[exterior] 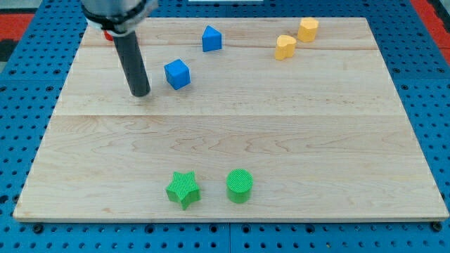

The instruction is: Place blue blocks parallel to yellow blocks

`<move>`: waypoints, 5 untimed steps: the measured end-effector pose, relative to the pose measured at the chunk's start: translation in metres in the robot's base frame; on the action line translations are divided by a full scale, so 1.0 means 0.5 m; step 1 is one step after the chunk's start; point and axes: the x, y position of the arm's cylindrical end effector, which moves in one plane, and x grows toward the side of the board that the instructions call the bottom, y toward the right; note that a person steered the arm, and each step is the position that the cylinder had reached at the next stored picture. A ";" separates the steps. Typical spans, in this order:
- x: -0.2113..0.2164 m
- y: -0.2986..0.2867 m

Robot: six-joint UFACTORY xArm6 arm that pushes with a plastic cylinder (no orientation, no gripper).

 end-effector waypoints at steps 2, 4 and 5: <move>-0.048 0.188; -0.121 0.253; -0.110 0.388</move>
